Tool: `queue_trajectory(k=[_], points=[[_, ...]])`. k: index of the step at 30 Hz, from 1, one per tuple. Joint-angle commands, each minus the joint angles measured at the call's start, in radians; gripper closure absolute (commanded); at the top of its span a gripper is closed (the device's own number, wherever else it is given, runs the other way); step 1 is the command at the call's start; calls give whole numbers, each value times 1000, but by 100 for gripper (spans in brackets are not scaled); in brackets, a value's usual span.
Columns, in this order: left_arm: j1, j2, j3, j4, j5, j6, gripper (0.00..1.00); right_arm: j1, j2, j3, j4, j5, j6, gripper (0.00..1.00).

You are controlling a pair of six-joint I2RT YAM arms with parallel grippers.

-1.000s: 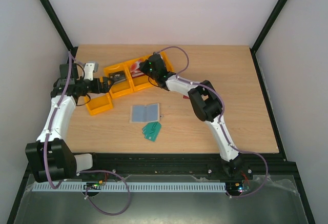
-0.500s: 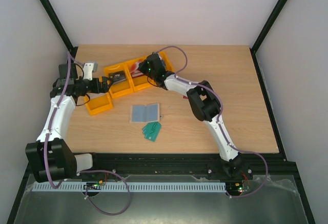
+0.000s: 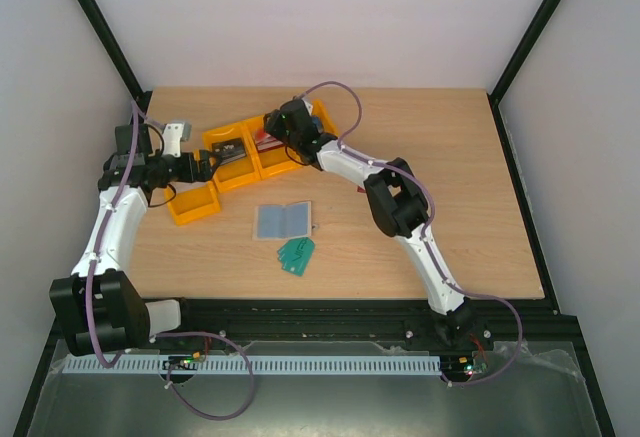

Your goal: Take the credit cards out of the card holder

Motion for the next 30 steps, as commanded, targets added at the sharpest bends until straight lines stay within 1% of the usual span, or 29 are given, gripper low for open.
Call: queue_trajectory(k=[1,3,6,8,10,13,16,20,22,24,28,30], points=[[6,10,-15,9,24,-8,1,20,-2,63,-81,93,-91,36],[6,9,-16,9,29,-8,1,21,-7,69,-81,108,-117,29],[6,8,-17,9,31,-7,1,20,7,111,-84,99,-172,22],[6,7,-17,8,32,-6,1,22,26,181,-129,79,-207,21],[6,8,-17,9,32,-4,1,22,19,217,-155,49,-239,21],[5,6,-20,9,36,-6,1,22,-43,212,-166,14,-304,21],[6,4,-31,14,53,-14,1,22,-134,183,-229,5,-414,21],[4,5,-59,38,70,-55,1,22,-284,72,-323,18,-532,21],[2,7,-80,60,72,-89,1,21,-361,-15,-352,5,-556,20],[-7,10,-101,78,82,-125,1,22,-441,-101,-377,-36,-569,20],[-64,11,-133,102,141,-198,1,22,-535,-266,-458,-104,-562,20],[-89,16,-159,145,210,-271,1,22,-577,-370,-477,-117,-542,21]])
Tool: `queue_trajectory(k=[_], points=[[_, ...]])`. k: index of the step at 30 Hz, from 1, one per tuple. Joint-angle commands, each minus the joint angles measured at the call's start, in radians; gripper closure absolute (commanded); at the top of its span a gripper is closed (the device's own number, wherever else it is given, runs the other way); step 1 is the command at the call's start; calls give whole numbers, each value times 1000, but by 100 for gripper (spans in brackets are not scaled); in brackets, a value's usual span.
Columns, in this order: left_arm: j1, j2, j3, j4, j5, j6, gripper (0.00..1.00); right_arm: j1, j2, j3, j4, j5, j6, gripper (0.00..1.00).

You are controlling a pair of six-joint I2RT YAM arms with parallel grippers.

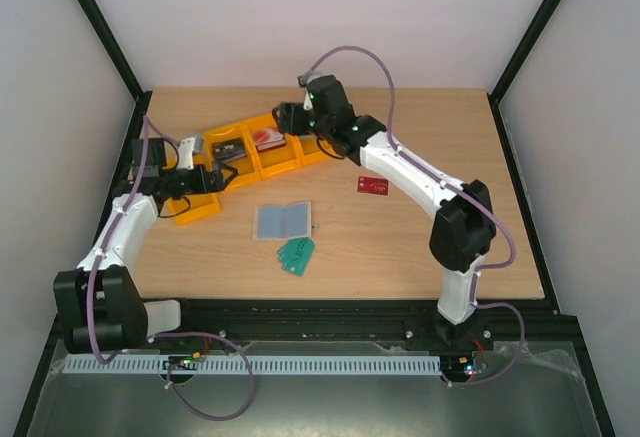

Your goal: Take the credit cards out of the card holder

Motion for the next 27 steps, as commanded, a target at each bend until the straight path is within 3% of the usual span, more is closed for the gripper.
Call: queue_trajectory(k=[1,3,7,12,14,27], points=[[-60,13,-57,101,158,-177,1,5,-55,-222,-135,-61,-3,22],[-94,24,-93,141,178,-240,1,5,-90,-337,-127,-75,27,24],[-166,60,-150,166,87,-290,1,5,-127,-521,-89,-122,79,31],[-225,113,-211,210,22,-352,1,5,-114,-665,-20,-195,125,52],[-235,132,-228,211,-26,-360,1,6,-94,-690,17,-242,135,56],[-290,283,-300,322,-64,-416,1,18,3,-684,113,-383,131,56]])
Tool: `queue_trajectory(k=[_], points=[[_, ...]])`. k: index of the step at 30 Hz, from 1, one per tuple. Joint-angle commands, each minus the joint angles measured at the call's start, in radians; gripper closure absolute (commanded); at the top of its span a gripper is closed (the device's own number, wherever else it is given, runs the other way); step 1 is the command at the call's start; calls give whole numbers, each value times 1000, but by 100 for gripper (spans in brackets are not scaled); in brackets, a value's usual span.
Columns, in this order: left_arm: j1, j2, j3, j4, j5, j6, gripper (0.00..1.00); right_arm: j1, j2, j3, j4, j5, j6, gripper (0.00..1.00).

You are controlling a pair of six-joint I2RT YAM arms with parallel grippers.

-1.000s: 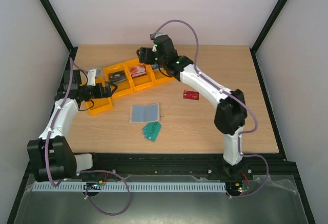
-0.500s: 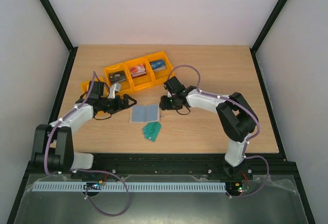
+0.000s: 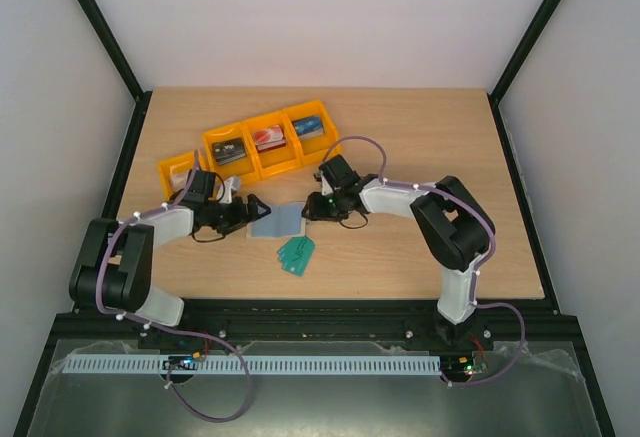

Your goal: Take the credit cards out of the card holder

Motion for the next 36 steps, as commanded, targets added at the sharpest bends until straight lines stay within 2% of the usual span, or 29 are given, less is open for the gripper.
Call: queue_trajectory(k=[1,6,16,18,22,23,29,34,36], points=[[-19,63,-18,15,-20,-22,1,22,39,11,60,-85,10,55],[-41,75,-11,35,0,-16,2,39,63,33,105,-142,14,55],[-54,83,1,49,38,-6,6,45,124,89,180,-195,56,68],[-58,78,0,53,44,-3,7,47,131,104,181,-205,57,74],[-60,72,11,51,50,4,10,48,124,131,148,-204,52,96],[-60,68,14,49,50,8,11,48,112,136,137,-195,44,98],[-60,41,49,22,59,54,11,44,35,172,72,-163,-18,98],[-58,-5,195,-123,53,253,1,14,-53,200,-3,-120,-83,98],[-51,-33,237,-180,35,329,1,-8,-94,204,-28,-119,-106,98]])
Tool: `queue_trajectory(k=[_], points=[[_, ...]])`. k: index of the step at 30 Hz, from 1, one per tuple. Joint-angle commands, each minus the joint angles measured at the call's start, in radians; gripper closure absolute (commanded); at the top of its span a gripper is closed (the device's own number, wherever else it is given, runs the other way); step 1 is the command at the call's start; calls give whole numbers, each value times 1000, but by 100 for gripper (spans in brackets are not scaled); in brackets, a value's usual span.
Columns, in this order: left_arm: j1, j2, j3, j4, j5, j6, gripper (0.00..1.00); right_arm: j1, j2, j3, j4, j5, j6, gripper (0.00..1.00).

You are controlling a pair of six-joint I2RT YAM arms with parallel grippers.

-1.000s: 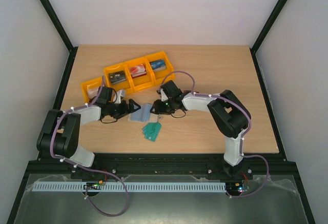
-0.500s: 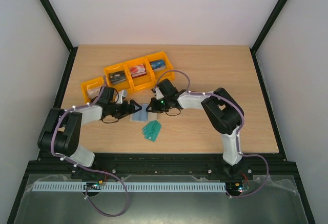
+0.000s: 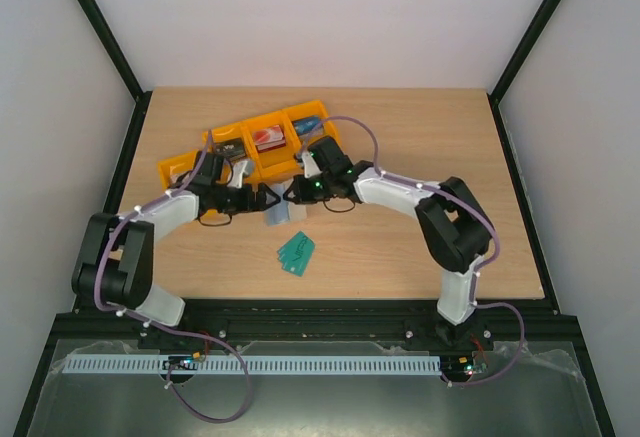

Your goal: Take the credit cards out of the card holder

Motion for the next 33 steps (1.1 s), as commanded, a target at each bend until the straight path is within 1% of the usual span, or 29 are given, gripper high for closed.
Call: queue_trajectory(k=[1,4,7,12,14,15,17,19,22,23,24,25,27,29,30,31,33], points=[[15,-86,108,-142,1,206,1,-43,-129,46,-84,28,-83,98],[80,-122,102,-153,53,210,1,-80,-186,63,-146,52,-127,98],[156,-151,69,-124,63,179,1,-111,-232,88,-232,107,-175,98],[225,-189,33,-110,56,165,1,-115,-274,127,-362,310,-215,98],[237,-200,33,-108,60,164,1,-113,-271,147,-397,355,-209,98],[241,-205,33,-109,60,164,1,-111,-264,159,-405,353,-203,98],[247,-214,34,-109,60,164,1,-97,-251,173,-400,296,-202,98],[251,-224,29,-109,64,165,1,-80,-238,177,-362,161,-203,98],[263,-237,27,-110,72,168,1,-69,-245,126,-199,-130,-148,98],[266,-242,27,-110,73,168,1,-69,-252,99,-149,-188,-110,98],[268,-245,26,-110,72,166,1,-71,-256,78,-125,-201,-98,98],[271,-247,26,-111,73,166,1,-74,-253,63,-128,-177,-97,98],[275,-252,23,-108,74,166,1,-88,-231,43,-177,-74,-95,98],[278,-254,21,-106,74,164,1,-104,-190,20,-223,-27,-103,98],[278,-255,19,-105,74,165,1,-110,-164,3,-234,-26,-111,97],[278,-255,18,-103,74,165,1,-115,-141,-23,-238,-24,-118,92],[278,-257,16,-103,75,166,1,-131,-93,-53,-244,6,-118,68]])
